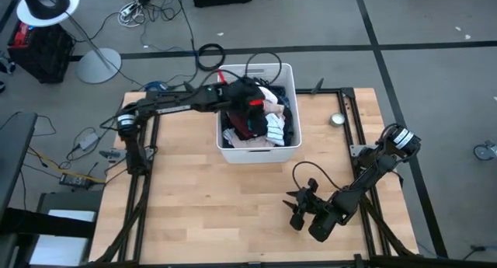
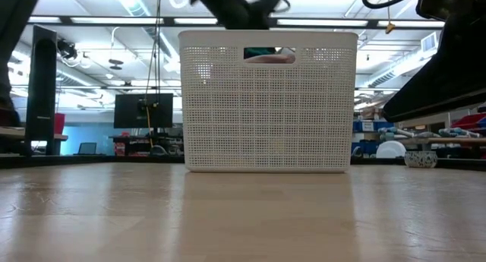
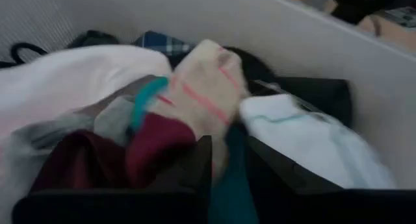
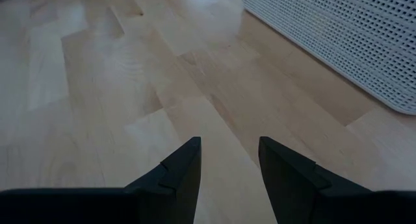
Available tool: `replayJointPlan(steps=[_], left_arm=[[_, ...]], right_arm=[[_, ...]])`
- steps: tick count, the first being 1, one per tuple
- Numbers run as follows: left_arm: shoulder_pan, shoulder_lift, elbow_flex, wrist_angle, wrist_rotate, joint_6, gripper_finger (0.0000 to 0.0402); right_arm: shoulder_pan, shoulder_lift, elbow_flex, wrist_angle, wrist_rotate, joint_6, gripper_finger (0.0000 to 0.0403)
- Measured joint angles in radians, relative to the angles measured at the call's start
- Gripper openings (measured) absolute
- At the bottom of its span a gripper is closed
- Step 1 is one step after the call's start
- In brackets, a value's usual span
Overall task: Sort clothes
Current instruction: Put the peach sock into the laundry bin, then return to Home Position
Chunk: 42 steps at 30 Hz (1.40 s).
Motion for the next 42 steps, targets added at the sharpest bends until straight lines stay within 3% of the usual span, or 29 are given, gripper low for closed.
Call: replayJointPlan(steps=[16,22,30,37,42], left_arm=[[-0.183,-0.244,0.002,-0.214,-0.003,0.053,0.0096],[-0.232,-0.315,0.004,-0.319,-0.004,0.046,0.0096],[-0.291,-0.412,-0.004,-0.510,-0.010,-0.049,0.0096],[-0.432,-0.552,-0.179,-0.355,-0.045,-0.004,0.0096],[-0.533,-0.695,-0.426,-0.170,-0.048,0.000,0.0096]], right_arm=[[0.000,0.000,0.000,0.016,-0.007,-0.006,0.0155],[0.000,0.000,0.000,0.017,-0.140,-0.012,0.0155],[-0.001,0.000,-0.001,0.001,-0.286,-0.264,0.0155],[-0.005,-0.009,-0.001,0.024,-0.290,-0.241,0.0155],[-0.007,-0.073,-0.001,-0.034,-0.345,-0.142,0.0155]])
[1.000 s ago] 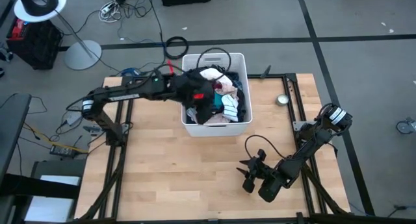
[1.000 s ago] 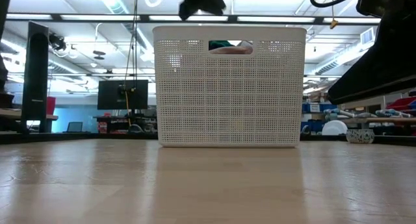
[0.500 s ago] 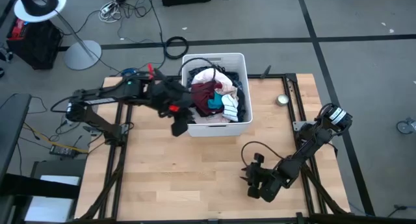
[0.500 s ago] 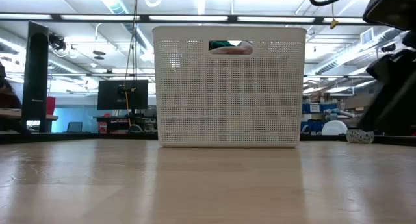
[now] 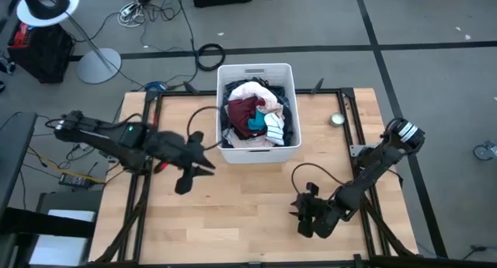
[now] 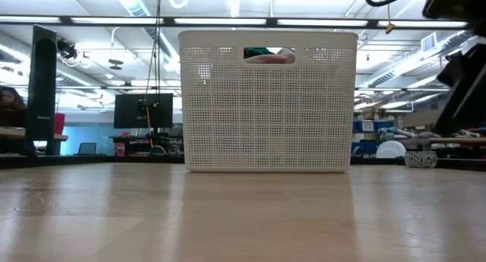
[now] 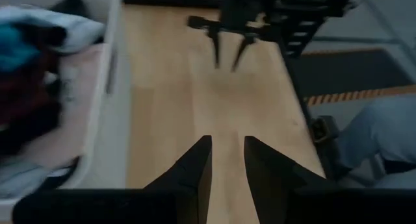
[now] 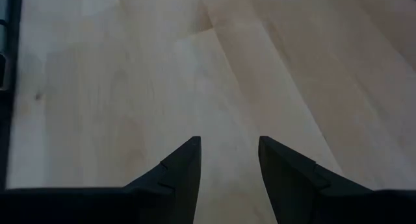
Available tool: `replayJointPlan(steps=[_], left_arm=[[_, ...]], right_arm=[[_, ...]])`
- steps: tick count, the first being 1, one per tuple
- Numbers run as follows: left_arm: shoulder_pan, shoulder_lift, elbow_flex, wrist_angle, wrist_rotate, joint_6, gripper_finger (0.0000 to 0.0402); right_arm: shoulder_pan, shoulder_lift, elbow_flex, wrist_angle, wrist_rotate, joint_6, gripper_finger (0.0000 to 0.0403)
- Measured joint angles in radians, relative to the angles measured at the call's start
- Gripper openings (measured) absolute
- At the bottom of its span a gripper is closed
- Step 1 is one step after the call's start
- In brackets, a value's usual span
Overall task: Sort clothes
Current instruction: Return to Home Position
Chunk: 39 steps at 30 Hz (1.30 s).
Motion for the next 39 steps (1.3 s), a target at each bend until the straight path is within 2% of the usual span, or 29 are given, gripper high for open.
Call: replayJointPlan(steps=[4,11,16,20,24,30,33,39], left_arm=[[-0.054,-0.133,-0.230,0.179,-0.001,-0.058,0.0096],[-0.104,-0.359,-0.587,0.490,-0.002,-0.095,0.0096],[-0.102,-0.498,-0.821,0.700,-0.002,-0.050,0.0096],[-0.082,-0.559,-0.968,0.821,-0.001,-0.029,0.0096],[-0.025,-0.575,-1.073,0.939,0.042,-0.026,0.0096],[0.093,-0.575,-1.166,1.122,0.233,-0.001,0.0096],[0.141,-0.585,-1.179,1.106,0.266,-0.004,0.0096],[0.200,-0.648,-1.208,1.056,0.257,-0.048,0.0096]], right_arm=[[0.015,-0.073,0.000,-0.079,-0.015,0.027,0.0155],[0.052,-0.270,-0.051,-0.147,0.034,-0.049,0.0155],[0.055,-0.488,-0.189,-0.027,0.052,-0.166,0.0155],[0.047,-0.659,-0.311,0.094,0.052,-0.278,0.0155],[0.029,-0.808,-0.412,0.175,0.052,-0.355,0.0155],[0.011,-0.957,-0.490,0.206,0.052,-0.420,0.0155],[0.007,-1.004,-0.507,0.209,0.052,-0.435,0.0155],[0.013,-1.085,-0.535,0.208,0.075,-0.426,0.0155]])
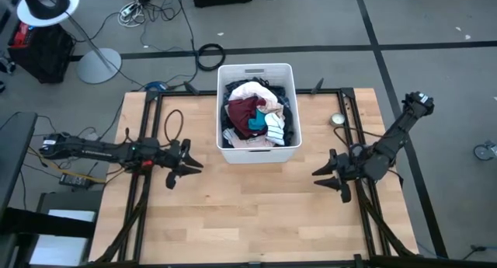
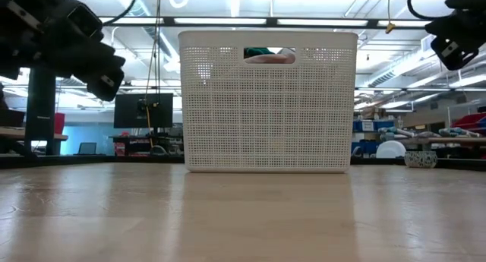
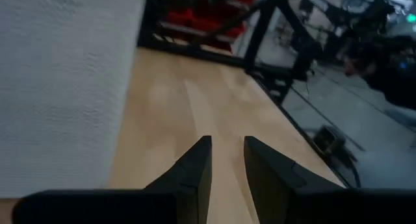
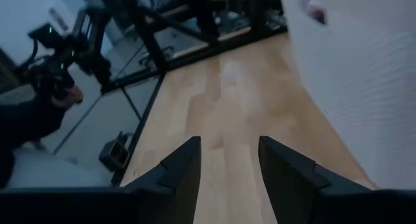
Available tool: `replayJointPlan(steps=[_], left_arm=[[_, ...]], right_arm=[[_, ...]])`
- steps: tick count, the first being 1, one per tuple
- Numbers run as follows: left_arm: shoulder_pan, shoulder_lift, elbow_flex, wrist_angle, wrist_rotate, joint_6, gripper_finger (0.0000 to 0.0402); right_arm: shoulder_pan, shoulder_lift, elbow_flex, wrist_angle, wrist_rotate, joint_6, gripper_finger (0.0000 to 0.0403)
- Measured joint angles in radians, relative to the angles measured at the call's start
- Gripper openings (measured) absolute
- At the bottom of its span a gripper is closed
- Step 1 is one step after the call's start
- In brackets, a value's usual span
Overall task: Sort clothes
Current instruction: Return to Home Position
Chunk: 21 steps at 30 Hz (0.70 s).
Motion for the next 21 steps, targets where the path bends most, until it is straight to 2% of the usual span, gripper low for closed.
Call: replayJointPlan(steps=[5,11,21], left_arm=[[0.008,-0.100,-0.050,-0.003,-0.074,-0.004,0.0096],[0.008,-0.218,-0.053,-0.162,-0.078,-0.005,0.0096],[0.007,-0.424,-0.053,-0.281,-0.082,0.040,0.0096]], right_arm=[[0.032,-0.056,-0.013,0.000,0.080,-0.025,0.0155],[0.095,-0.110,-0.025,-0.034,0.165,-0.035,0.0155],[0.254,-0.221,-0.086,-0.033,0.336,-0.084,0.0155]])
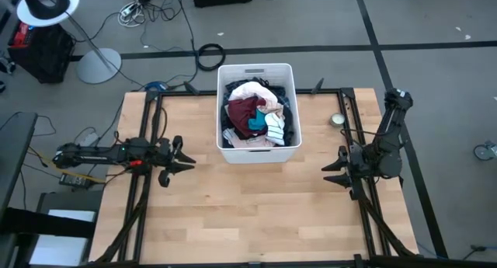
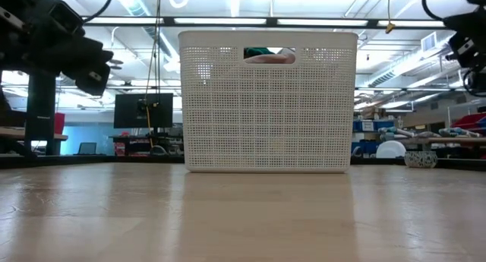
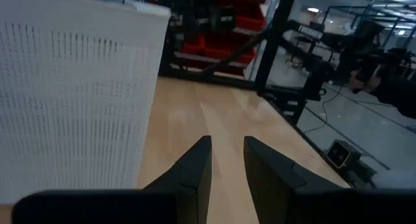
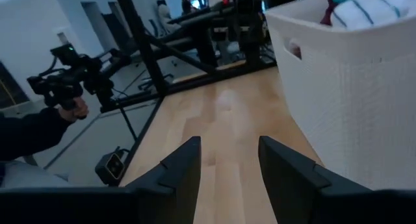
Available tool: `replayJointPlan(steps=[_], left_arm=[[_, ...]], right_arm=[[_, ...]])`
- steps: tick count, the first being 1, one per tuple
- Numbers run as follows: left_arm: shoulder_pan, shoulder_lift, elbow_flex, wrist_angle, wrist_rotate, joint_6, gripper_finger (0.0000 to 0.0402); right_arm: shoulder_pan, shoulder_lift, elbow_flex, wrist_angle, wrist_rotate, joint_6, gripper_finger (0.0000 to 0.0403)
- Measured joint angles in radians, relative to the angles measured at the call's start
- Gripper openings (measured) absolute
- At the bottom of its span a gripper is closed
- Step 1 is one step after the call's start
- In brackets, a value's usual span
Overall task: Sort clothes
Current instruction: Return to Home Position
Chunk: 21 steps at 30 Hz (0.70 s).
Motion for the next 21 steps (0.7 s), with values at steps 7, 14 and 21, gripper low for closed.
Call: replayJointPlan(steps=[7,14,21], left_arm=[[0.000,-0.045,0.000,-0.001,0.003,0.024,0.0096],[0.000,-0.044,0.000,-0.003,0.003,0.016,0.0096],[0.000,-0.044,0.000,-0.004,-0.004,0.014,0.0096]], right_arm=[[0.085,-0.094,0.000,0.003,0.099,-0.134,0.0155],[0.050,-0.151,-0.066,0.129,-0.007,-0.176,0.0155],[-0.154,-0.141,-0.187,0.291,-0.158,-0.165,0.0155]])
